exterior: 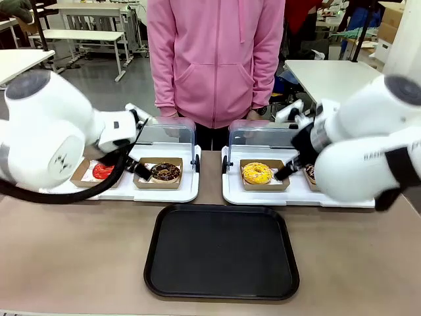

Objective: Move the first donut from the left to the tray.
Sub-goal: Pick up the Paper togo box containing the Donut indicated by the person and place it on the Handle tray.

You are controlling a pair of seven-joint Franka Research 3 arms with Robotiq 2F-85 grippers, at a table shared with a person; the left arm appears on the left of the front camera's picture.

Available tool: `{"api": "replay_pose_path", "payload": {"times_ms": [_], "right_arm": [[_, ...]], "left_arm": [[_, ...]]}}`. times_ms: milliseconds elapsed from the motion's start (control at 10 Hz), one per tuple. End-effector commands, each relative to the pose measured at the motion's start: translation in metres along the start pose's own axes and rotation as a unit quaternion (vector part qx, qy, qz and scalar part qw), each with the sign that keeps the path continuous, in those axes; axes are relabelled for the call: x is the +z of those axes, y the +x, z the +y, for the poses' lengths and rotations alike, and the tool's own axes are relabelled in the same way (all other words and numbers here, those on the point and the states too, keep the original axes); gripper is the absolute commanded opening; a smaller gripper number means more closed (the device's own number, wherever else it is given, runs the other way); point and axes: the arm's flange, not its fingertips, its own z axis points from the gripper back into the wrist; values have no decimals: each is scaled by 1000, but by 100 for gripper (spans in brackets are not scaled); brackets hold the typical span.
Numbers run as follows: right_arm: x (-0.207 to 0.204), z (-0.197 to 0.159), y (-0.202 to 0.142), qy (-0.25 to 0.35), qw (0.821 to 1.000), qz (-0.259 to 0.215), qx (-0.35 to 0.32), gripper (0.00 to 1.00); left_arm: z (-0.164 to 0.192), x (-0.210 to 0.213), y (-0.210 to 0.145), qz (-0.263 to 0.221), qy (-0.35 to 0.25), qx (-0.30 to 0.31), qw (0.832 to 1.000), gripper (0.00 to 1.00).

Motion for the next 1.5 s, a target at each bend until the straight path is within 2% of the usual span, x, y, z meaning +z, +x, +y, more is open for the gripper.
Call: {"api": "replay_pose_path", "payload": {"times_ms": [0,100,300,500,700,900,1000,1100,1200,1300,1400], "right_arm": [[62,-36,56,52,998,-37,9,100],[105,-60,69,71,996,-58,6,100],[165,-120,57,134,986,-96,-3,100],[197,-186,20,186,975,-125,4,100],[206,-235,-25,225,958,-175,4,100],[199,-254,-59,259,943,-208,27,100],[196,-260,-74,255,942,-216,33,100],[191,-257,-85,249,941,-224,41,100],[202,-254,-76,245,947,-208,17,100],[202,-254,-76,245,947,-208,17,100],[202,-254,-76,245,947,-208,17,100]], "left_arm": [[28,47,56,-16,-53,-12,998,100],[42,75,80,-18,-73,-24,997,100],[76,117,96,-27,-150,-45,987,100],[127,151,88,-54,-228,-92,968,100],[192,178,52,-115,-271,-110,949,100],[247,187,8,-168,-281,-107,939,100],[265,185,-8,-185,-279,-104,936,100],[269,186,-17,-196,-262,-103,939,100],[247,185,-14,-179,-227,-95,953,100],[273,194,-31,-184,-261,-97,943,100],[273,194,-31,-184,-261,-97,943,100]]}}
